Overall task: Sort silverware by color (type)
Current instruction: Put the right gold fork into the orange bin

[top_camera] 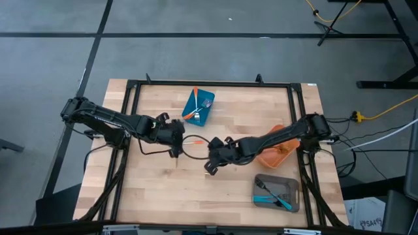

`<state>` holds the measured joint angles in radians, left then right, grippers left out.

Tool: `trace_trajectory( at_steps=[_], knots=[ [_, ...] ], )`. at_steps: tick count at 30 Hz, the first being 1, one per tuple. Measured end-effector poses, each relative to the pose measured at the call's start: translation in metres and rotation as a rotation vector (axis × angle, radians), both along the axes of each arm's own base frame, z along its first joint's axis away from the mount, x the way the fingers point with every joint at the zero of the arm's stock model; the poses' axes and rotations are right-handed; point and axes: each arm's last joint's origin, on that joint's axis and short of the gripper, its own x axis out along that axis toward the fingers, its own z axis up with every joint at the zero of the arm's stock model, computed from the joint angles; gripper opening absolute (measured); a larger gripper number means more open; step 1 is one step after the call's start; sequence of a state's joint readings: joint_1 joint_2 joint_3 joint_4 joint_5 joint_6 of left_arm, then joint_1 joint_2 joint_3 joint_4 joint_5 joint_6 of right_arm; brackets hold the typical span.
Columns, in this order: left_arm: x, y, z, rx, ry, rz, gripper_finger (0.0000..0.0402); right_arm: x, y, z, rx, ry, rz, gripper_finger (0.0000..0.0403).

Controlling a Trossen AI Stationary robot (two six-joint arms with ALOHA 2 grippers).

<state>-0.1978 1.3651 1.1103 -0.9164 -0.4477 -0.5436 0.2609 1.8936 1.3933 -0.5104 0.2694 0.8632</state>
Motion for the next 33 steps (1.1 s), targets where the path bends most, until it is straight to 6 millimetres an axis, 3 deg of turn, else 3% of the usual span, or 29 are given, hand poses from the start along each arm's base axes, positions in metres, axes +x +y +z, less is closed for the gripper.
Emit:
trace_trajectory(
  at_steps=[12,33],
  knots=[
    [-0.010,0.002,-0.004,-0.008,0.079,0.072,0.0084,0.018,-0.007,-0.052,0.108,0.095,-0.060,0.0083],
    [-0.010,0.002,-0.003,-0.007,0.077,0.072,0.0084,0.024,-0.011,-0.059,0.147,0.075,-0.068,0.0083]
  ],
)
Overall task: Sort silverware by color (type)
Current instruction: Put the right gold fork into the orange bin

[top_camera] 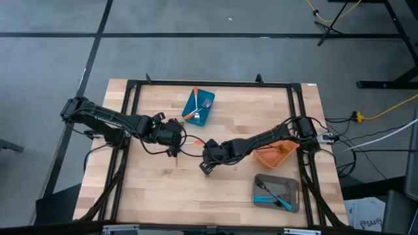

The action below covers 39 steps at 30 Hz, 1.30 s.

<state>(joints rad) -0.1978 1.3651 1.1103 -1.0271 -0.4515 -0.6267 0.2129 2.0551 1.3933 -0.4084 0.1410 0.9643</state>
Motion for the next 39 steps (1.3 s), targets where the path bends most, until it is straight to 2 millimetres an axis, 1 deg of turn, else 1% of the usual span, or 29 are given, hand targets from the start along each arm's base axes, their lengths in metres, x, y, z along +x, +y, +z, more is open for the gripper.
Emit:
trace_trajectory(
  at_steps=[7,13,18,20,23,27,30,36,39],
  knots=[
    [0.000,0.000,0.000,0.000,0.000,0.000,0.0084,0.004,-0.007,-0.015,0.062,0.038,-0.019,0.0083],
    [0.000,0.000,0.000,-0.001,-0.002,0.000,0.0084,0.007,-0.015,-0.023,0.115,0.070,-0.015,0.0083],
    [0.001,0.000,0.000,-0.001,-0.007,0.000,0.0084,0.005,-0.018,-0.024,0.112,0.094,-0.011,0.0083],
    [0.001,0.000,0.000,-0.001,-0.006,0.000,0.0084,0.006,-0.019,-0.023,0.097,0.106,0.022,0.0083],
    [0.001,0.000,0.000,-0.002,-0.006,0.000,0.0084,0.005,-0.019,-0.020,0.067,0.152,0.080,0.0083],
    [0.001,0.000,0.000,-0.002,-0.006,0.000,0.0084,0.001,-0.020,-0.016,0.021,0.226,0.092,0.0082],
    [0.001,0.000,0.000,-0.002,-0.007,0.000,0.0084,-0.001,-0.021,-0.014,-0.014,0.273,0.134,0.0070],
    [0.001,0.000,0.000,-0.002,-0.007,0.000,0.0084,-0.003,-0.021,-0.014,-0.031,0.284,0.165,0.0012],
    [0.001,0.000,0.000,-0.002,-0.007,0.000,0.0084,-0.003,-0.021,-0.014,-0.044,0.284,0.181,0.0006]
  ],
)
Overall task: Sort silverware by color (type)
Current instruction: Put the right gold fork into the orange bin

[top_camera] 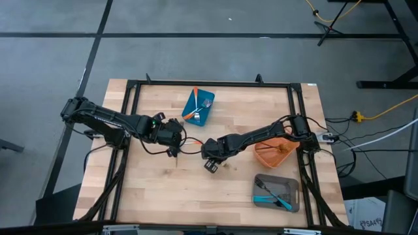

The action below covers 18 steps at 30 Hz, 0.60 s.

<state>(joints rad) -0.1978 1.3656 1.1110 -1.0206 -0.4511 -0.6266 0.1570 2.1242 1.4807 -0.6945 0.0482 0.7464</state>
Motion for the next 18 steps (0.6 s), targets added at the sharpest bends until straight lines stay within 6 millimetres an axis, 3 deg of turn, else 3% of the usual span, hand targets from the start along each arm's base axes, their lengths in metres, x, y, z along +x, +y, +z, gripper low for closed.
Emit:
trace_trajectory(
  at_steps=[12,18],
  knots=[
    [0.000,0.000,0.000,-0.001,-0.006,0.001,0.0084,-0.002,0.009,0.004,-0.047,-0.020,0.081,0.0002],
    [0.001,0.000,0.000,-0.002,-0.010,0.001,0.0084,-0.012,0.011,0.025,-0.079,-0.012,0.111,0.0001]
  ],
)
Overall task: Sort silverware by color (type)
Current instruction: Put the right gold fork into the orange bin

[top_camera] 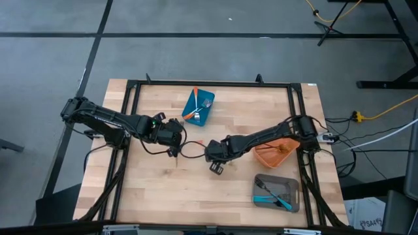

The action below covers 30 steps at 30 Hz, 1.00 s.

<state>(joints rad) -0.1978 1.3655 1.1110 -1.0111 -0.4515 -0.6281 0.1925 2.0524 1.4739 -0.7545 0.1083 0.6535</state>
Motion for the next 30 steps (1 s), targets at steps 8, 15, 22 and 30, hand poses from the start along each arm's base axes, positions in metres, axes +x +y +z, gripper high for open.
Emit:
trace_trajectory(
  at_steps=[8,15,22,30],
  knots=[
    [0.000,0.000,0.000,0.001,-0.004,0.001,0.0084,-0.030,-0.002,0.050,-0.099,0.024,-0.003,0.0001],
    [0.001,0.000,0.000,0.000,-0.010,0.001,0.0084,-0.066,0.005,0.108,-0.145,-0.059,0.054,0.0000],
    [0.001,0.000,0.000,0.000,-0.013,0.002,0.0084,-0.120,0.007,0.159,-0.261,-0.084,0.136,0.0000],
    [0.002,0.000,0.001,-0.001,-0.020,0.001,0.0084,-0.181,-0.004,0.185,-0.369,-0.159,0.222,0.0000]
  ],
)
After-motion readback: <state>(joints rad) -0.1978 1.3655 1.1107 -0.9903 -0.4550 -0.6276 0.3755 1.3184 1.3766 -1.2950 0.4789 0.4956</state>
